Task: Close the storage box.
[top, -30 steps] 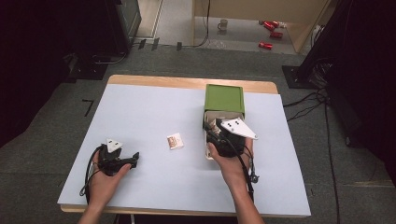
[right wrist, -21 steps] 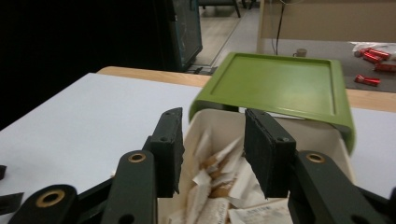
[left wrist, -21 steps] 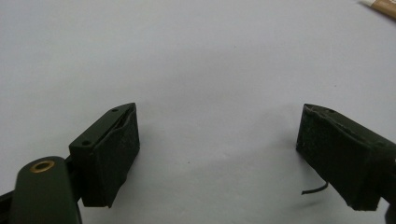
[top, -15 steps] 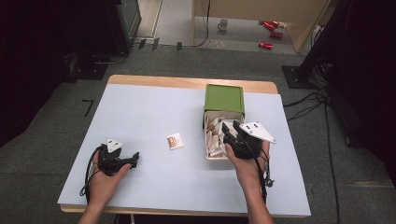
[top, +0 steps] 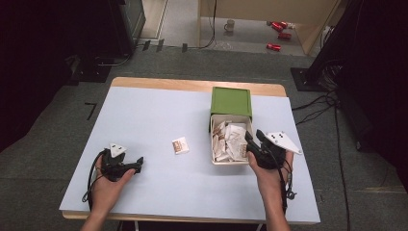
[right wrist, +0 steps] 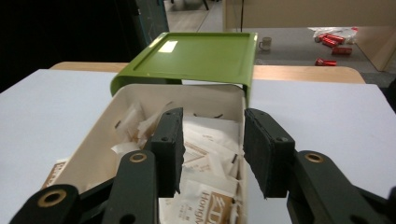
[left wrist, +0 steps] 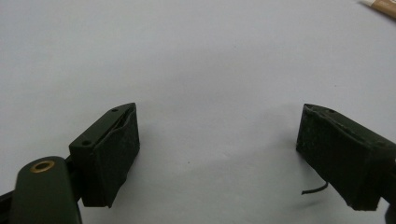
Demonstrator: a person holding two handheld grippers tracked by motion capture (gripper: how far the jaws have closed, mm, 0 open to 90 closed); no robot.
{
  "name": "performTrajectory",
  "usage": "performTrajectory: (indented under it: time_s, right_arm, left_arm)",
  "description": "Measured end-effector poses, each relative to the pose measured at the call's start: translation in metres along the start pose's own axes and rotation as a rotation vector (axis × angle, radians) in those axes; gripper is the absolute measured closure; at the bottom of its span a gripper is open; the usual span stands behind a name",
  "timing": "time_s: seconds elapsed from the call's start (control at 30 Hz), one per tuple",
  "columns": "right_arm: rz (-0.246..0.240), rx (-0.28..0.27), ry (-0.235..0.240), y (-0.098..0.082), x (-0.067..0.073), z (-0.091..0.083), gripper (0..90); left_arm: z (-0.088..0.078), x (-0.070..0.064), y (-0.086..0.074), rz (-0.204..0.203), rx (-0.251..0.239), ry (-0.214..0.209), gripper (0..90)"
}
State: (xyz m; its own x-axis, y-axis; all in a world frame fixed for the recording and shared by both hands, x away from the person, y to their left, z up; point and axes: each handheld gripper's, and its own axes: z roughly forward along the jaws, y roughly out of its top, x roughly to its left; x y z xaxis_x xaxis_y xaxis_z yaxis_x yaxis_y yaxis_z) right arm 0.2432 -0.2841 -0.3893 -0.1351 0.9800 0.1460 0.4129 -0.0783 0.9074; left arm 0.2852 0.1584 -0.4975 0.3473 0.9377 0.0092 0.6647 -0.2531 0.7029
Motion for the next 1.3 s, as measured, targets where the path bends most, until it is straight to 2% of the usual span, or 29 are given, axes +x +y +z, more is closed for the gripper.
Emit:
performTrajectory:
  time_s: [0.27,0.47,0.77,0.9,1.3]
  right_arm:
    - [0.004,0.011,-0.050,-0.007,-0.017,-0.007,60.2]
    - [0.009,0.021,-0.052,-0.015,-0.025,-0.010,61.0]
    - [0.020,0.051,-0.034,-0.033,-0.026,-0.012,64.3]
    - [0.017,0.077,-0.016,-0.042,-0.023,-0.010,67.7]
    - [0.018,0.100,-0.041,-0.058,-0.016,0.001,80.9]
  left_arm:
    - [0.000,0.000,0.000,0.002,0.001,-0.001,13.7]
    - [0.000,0.000,0.000,0.002,0.001,0.000,13.7]
    - [0.000,0.000,0.000,0.002,0.001,0.000,13.8]
    - [0.000,0.000,0.000,0.002,0.001,0.000,13.8]
    - [0.000,0.000,0.000,0.003,0.000,0.000,13.8]
